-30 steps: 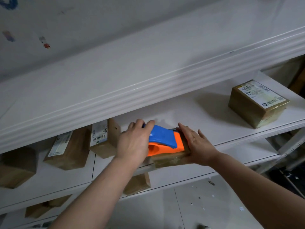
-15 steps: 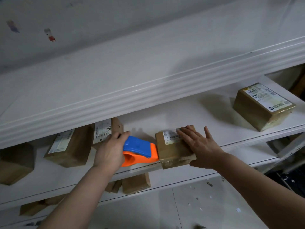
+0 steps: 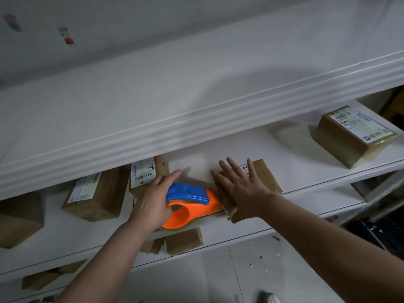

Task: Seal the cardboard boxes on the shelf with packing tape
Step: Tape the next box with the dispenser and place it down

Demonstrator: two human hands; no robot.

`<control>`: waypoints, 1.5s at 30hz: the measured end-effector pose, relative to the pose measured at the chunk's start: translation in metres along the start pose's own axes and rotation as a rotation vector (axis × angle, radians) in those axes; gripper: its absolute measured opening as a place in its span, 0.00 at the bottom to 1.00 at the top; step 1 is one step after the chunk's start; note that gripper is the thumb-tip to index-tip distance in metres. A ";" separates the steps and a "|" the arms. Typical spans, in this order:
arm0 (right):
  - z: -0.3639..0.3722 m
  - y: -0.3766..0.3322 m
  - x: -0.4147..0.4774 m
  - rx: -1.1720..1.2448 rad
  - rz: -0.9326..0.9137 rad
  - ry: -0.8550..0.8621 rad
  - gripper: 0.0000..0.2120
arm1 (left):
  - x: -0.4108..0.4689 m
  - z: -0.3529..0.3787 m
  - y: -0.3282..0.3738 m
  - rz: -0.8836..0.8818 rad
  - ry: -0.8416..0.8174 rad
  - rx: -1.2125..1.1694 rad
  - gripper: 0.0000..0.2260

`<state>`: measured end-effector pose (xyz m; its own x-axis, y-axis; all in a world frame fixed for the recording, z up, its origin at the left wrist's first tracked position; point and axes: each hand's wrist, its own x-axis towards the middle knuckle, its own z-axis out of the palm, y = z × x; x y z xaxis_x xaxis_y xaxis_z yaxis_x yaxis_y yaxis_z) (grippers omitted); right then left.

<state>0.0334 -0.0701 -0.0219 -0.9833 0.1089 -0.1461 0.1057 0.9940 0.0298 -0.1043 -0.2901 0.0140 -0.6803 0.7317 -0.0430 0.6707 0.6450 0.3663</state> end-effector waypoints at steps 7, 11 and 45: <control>0.008 0.020 0.003 0.050 0.095 -0.009 0.56 | -0.008 -0.001 -0.015 0.140 -0.019 0.098 0.43; 0.010 0.031 -0.001 0.093 0.121 -0.032 0.56 | -0.003 -0.003 -0.021 0.173 -0.030 0.124 0.43; 0.012 0.038 -0.005 0.120 0.046 -0.043 0.54 | 0.039 0.023 0.084 -0.178 -0.085 0.339 0.35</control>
<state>0.0442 -0.0326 -0.0316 -0.9700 0.1525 -0.1895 0.1702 0.9821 -0.0807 -0.0678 -0.2022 0.0217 -0.7775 0.6082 -0.1600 0.6137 0.7893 0.0185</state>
